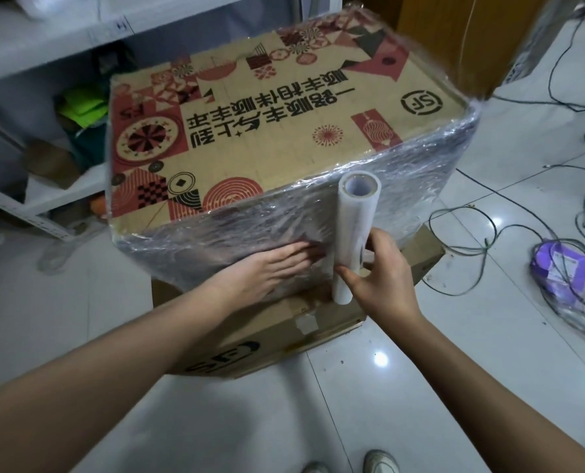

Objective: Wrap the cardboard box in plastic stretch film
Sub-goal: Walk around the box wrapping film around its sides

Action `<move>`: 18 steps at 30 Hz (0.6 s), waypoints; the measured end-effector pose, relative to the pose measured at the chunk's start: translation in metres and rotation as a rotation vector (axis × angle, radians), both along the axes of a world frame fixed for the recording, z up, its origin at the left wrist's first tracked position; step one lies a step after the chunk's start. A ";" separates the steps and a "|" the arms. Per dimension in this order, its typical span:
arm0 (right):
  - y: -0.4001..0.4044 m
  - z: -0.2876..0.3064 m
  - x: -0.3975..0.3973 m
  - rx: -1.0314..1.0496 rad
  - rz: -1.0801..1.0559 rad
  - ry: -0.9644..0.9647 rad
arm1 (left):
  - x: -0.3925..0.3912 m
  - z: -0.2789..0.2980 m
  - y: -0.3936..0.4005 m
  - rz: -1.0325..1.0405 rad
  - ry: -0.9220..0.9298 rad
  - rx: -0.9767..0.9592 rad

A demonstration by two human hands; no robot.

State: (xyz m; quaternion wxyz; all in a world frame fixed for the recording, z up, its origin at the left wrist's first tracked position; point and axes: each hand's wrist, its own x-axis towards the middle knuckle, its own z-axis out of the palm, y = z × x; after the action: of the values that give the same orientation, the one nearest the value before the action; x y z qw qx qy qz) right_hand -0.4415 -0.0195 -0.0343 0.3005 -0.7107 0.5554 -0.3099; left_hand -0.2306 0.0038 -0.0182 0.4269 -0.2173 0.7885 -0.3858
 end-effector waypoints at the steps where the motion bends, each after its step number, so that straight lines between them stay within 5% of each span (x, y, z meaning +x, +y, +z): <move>1: -0.002 0.000 -0.002 -0.020 0.016 0.024 | 0.001 0.000 -0.001 0.012 -0.003 -0.013; 7: -0.009 -0.006 -0.014 -0.009 0.108 0.002 | -0.005 -0.005 0.002 0.027 0.098 -0.033; 12: -0.008 -0.008 -0.019 -0.008 0.157 -0.048 | -0.024 0.018 0.015 -0.134 0.536 0.068; 18: -0.003 -0.008 -0.025 0.081 0.190 -0.102 | 0.001 0.051 0.000 -0.174 0.392 -0.198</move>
State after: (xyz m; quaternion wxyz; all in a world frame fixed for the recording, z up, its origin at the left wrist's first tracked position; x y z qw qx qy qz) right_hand -0.4668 -0.0223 -0.0428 0.3850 -0.7307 0.4816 -0.2929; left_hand -0.2296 0.0038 0.0326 0.2074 -0.2602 0.8303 -0.4471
